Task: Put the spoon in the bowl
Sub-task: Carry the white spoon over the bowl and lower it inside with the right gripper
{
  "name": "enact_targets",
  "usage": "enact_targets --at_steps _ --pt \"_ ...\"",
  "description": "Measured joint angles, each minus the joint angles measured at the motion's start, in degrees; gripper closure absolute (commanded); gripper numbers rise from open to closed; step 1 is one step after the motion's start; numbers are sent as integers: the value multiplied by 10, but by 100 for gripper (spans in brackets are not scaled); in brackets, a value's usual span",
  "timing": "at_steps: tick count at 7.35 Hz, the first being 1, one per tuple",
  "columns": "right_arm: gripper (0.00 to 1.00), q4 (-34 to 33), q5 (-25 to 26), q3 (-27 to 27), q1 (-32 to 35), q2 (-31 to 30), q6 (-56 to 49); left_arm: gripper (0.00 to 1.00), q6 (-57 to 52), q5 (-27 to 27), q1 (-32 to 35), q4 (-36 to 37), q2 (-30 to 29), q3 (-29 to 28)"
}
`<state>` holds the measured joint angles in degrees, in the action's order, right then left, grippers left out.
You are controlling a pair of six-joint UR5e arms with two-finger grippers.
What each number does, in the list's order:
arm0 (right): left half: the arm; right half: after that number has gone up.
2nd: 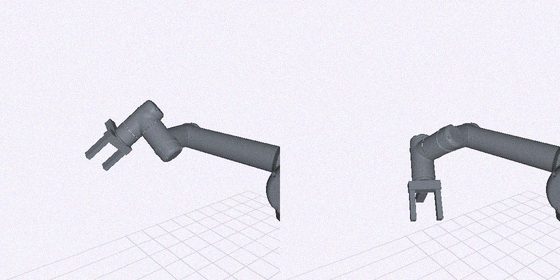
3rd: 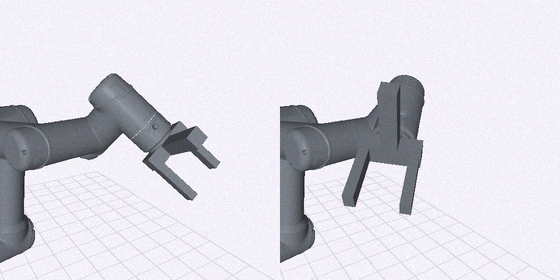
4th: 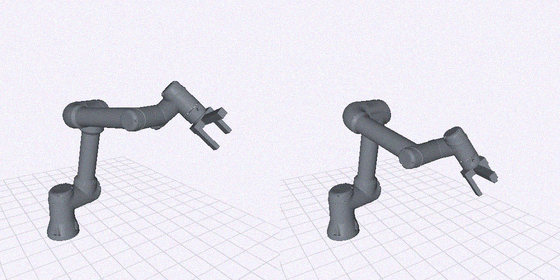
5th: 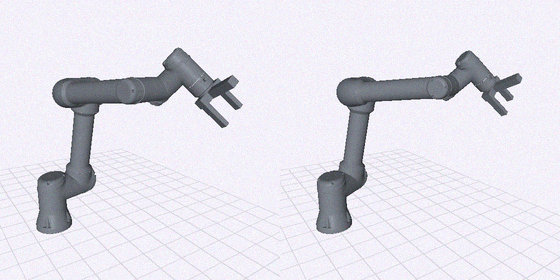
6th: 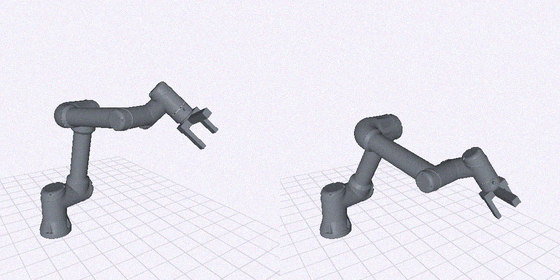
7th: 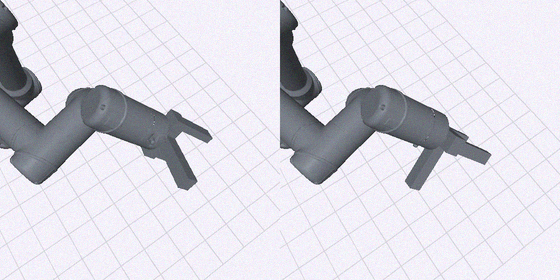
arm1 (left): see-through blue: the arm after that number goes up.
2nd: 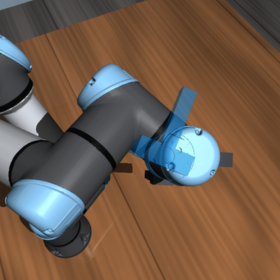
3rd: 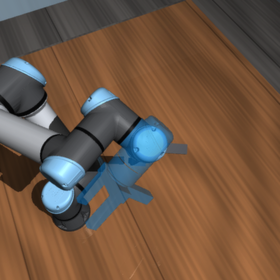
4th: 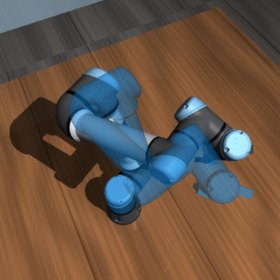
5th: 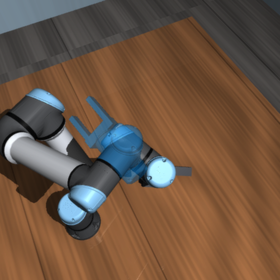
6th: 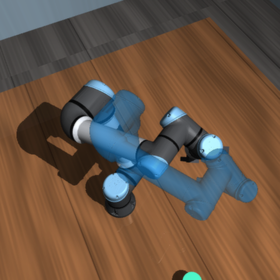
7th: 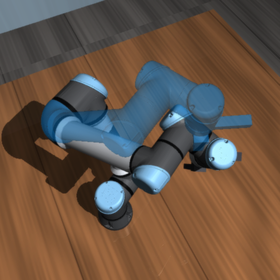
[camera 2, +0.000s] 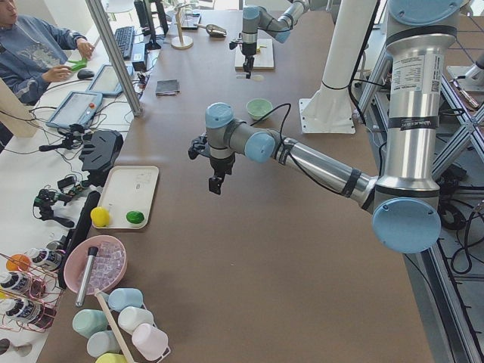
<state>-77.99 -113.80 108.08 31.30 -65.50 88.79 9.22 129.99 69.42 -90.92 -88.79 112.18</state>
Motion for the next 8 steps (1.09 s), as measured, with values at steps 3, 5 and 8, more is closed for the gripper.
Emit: enact_targets --at_steps 3,5,8 --pt "100 -60 92 -27 -84 96 60 1 -18 7 20 0 5 -15" --pt "100 -60 118 -52 -98 122 78 2 -17 11 22 0 5 -15" --pt "100 -58 134 -64 -97 128 97 1 -16 23 22 1 10 -15"
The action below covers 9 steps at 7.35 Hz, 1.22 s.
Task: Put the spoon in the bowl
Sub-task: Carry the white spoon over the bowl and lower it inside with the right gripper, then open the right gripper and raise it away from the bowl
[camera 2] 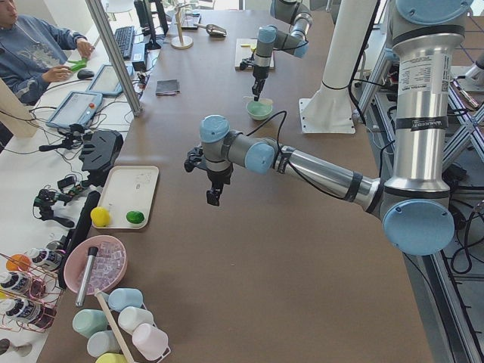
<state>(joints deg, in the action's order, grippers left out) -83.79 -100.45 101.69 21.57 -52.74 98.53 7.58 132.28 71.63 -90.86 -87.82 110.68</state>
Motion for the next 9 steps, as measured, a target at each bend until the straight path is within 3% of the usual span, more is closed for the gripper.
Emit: enact_targets --at_steps 1,2,6,7,9 --pt "43 0 1 -4 1 0 3 2 0 1 0 0 5 0" --pt "1 1 2 -8 2 0 5 2 1 1 1 -1 8 1" --pt "0 -3 -9 9 14 -10 -1 2 -1 2 12 0 10 5" --pt "0 -6 -38 40 40 -37 -11 2 -3 2 23 2 10 5" --pt "0 -9 -135 131 140 -156 -121 2 -17 0 56 6 8 0"
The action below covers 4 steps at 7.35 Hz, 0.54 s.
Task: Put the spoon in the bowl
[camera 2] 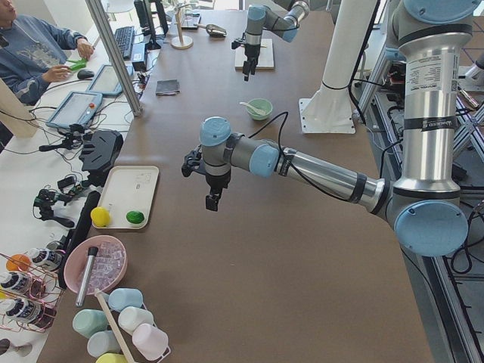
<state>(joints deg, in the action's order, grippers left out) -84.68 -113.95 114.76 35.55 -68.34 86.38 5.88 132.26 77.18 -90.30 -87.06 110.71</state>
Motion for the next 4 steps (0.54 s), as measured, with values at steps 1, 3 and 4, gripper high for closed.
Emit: enact_targets --at_steps 1,3,4 --pt "0 0 -49 26 66 -61 -94 2 -30 -2 25 2 -1 -12" --pt "0 -2 -138 23 224 -163 -352 2 -115 2 91 3 -3 -61" --pt "0 -2 -176 -6 304 -200 -492 1 -147 10 115 5 -2 -78"
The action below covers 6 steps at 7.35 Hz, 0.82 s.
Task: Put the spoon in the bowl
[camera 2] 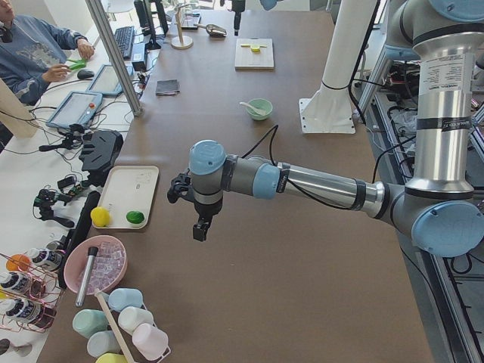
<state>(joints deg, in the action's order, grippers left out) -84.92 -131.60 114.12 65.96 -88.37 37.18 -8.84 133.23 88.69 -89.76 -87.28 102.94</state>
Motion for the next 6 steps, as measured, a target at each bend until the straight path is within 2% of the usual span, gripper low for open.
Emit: enact_targets --at_steps 1,3,6 --pt "0 0 -27 -36 65 -25 -120 2 -21 7 15 3 2 -7" --pt "0 0 -43 -87 147 -56 -272 2 -54 9 26 5 14 -9" --pt "0 -25 -47 -106 210 -62 -358 1 -52 8 26 5 21 -12"
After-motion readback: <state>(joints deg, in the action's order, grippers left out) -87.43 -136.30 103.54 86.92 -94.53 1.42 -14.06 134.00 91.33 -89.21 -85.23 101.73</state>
